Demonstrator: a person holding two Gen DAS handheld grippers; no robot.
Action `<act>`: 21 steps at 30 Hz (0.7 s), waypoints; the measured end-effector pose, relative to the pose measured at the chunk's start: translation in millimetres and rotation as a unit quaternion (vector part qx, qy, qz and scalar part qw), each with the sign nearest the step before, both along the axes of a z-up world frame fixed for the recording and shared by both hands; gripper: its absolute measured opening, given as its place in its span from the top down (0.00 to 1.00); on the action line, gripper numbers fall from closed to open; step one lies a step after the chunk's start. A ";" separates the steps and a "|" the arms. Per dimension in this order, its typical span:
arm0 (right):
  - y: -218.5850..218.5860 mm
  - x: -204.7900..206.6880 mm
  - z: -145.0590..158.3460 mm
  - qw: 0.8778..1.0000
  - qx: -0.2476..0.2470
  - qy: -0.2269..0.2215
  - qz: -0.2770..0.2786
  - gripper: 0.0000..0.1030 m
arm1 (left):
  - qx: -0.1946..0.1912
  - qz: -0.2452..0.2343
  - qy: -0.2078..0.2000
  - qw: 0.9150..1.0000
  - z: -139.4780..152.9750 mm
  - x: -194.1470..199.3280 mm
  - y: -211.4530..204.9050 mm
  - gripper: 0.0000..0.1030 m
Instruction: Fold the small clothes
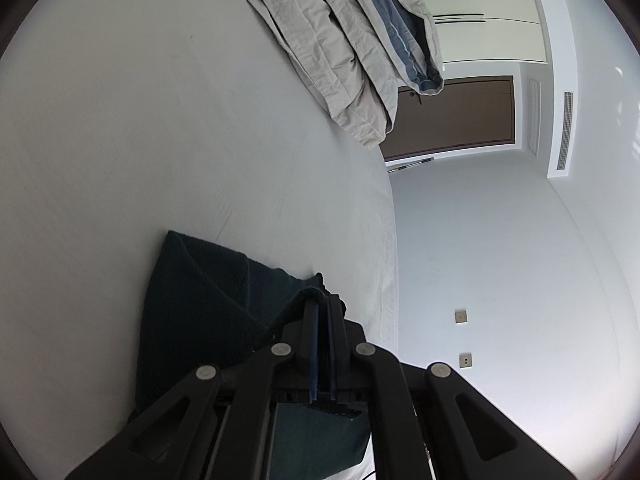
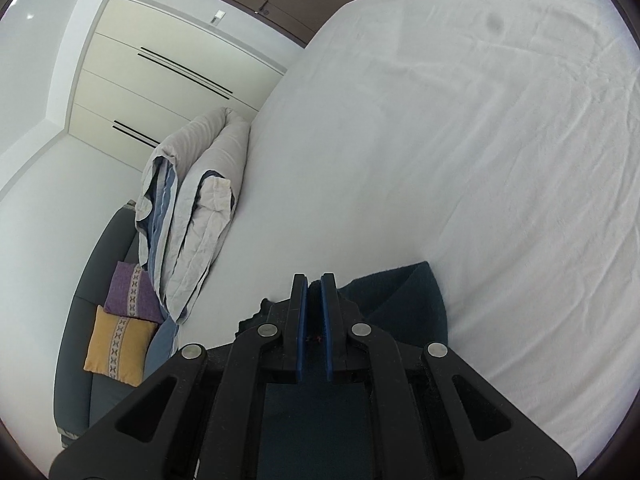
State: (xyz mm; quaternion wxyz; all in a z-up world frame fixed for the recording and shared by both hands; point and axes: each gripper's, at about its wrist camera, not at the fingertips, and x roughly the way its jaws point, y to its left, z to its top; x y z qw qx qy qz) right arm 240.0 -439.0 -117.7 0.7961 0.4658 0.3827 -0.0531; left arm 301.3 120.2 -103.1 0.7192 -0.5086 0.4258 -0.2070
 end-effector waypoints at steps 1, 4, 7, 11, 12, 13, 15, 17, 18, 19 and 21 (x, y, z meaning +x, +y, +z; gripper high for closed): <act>-2.6 10.0 -7.1 1.000 -0.003 0.004 -0.004 0.94 | 0.003 0.003 0.006 1.000 -5.1 7.3 -0.9 0.96; -10.5 37.9 -30.0 0.999 -0.013 0.029 -0.011 0.94 | 0.026 0.013 0.021 0.999 -20.6 23.7 -2.5 0.95; -17.0 63.7 -48.8 0.998 -0.035 0.048 -0.016 0.92 | 0.029 0.019 0.031 0.999 -32.7 28.7 -1.9 0.87; -6.9 77.6 -49.2 0.996 -0.081 0.040 0.012 0.80 | 0.043 0.004 0.019 0.999 -29.8 11.5 -4.2 0.84; -2.6 76.7 -47.6 0.996 -0.085 0.034 0.018 0.75 | 0.051 -0.002 0.014 0.999 -26.7 6.6 -6.6 0.77; 4.3 72.9 -43.9 0.995 -0.089 0.033 0.023 0.74 | 0.062 -0.007 0.009 0.998 -23.3 1.2 -8.8 0.66; 18.0 68.6 -40.7 0.994 -0.097 0.039 0.042 0.74 | 0.086 -0.016 -0.004 0.996 -15.4 -11.2 -12.9 0.54; 36.3 65.2 -36.9 0.989 -0.115 0.048 0.075 0.74 | 0.113 -0.025 -0.018 0.993 -7.8 -22.0 -17.8 0.50; 47.0 63.5 -34.1 0.985 -0.130 0.053 0.096 0.74 | 0.126 -0.030 -0.024 0.991 -5.1 -26.6 -20.2 0.47; 56.9 63.7 -32.8 0.981 -0.148 0.059 0.113 0.74 | 0.137 -0.036 -0.027 0.990 -4.1 -30.0 -22.6 0.45; 72.2 65.3 -31.7 0.971 -0.184 0.073 0.135 0.74 | 0.149 -0.042 -0.024 0.988 -6.0 -33.1 -24.7 0.45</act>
